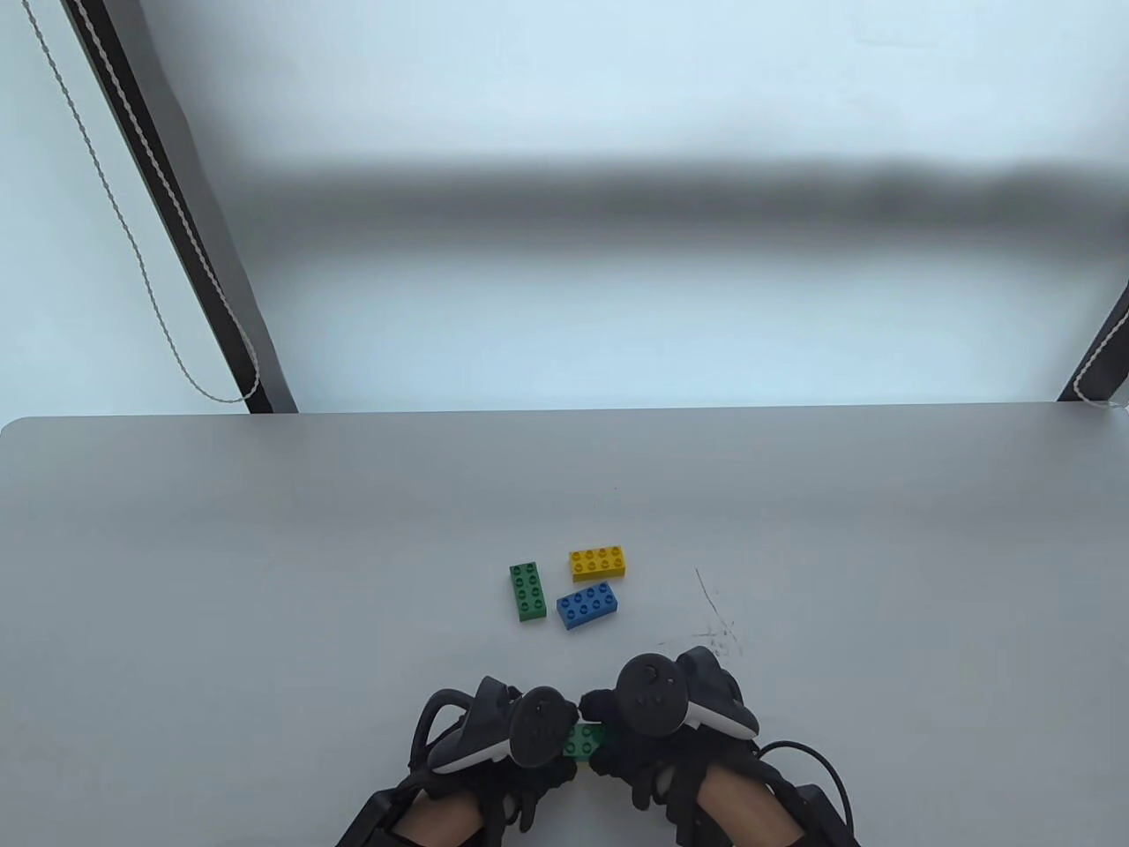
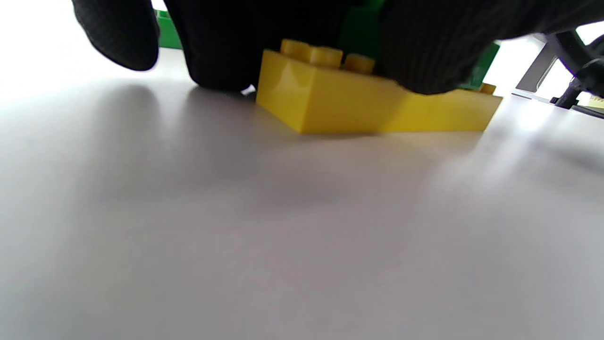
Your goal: Stack lego bricks
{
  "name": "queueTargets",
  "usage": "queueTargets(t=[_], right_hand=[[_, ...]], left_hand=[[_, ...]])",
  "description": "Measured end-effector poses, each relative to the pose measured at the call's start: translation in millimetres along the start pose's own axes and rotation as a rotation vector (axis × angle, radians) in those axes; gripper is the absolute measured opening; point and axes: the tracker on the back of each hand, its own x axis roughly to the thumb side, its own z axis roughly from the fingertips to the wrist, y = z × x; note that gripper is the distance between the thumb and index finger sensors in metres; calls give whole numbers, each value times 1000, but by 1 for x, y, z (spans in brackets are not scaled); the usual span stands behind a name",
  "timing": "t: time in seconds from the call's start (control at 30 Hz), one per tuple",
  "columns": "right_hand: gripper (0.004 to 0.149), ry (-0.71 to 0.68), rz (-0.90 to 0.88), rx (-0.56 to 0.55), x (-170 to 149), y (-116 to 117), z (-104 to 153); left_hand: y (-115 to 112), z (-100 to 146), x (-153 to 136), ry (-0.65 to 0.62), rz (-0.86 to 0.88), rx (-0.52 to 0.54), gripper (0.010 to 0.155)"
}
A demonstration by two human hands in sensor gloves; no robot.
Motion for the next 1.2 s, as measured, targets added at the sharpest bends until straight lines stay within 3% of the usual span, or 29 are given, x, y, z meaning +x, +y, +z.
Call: queueTargets(t=[0.13, 0.37, 0.63, 0.93, 1.2], right_hand=[[68, 13, -53, -18, -4, -11, -6], [70, 58, -48, -162, -10, -45, -35], [71, 142, 235, -291, -17, -71, -84], [68, 241, 387, -259, -23, -75, -129], [67, 339, 320, -170, -31, -67, -154]], left_hand=[[0, 0, 2, 1, -16, 2, 68], [-1, 0, 3, 4, -26, -1, 68], [-2, -1, 4, 5, -30, -7, 68], [-2, -1, 4, 5, -30, -11, 68], [-2, -1, 4, 5, -29, -12, 68]])
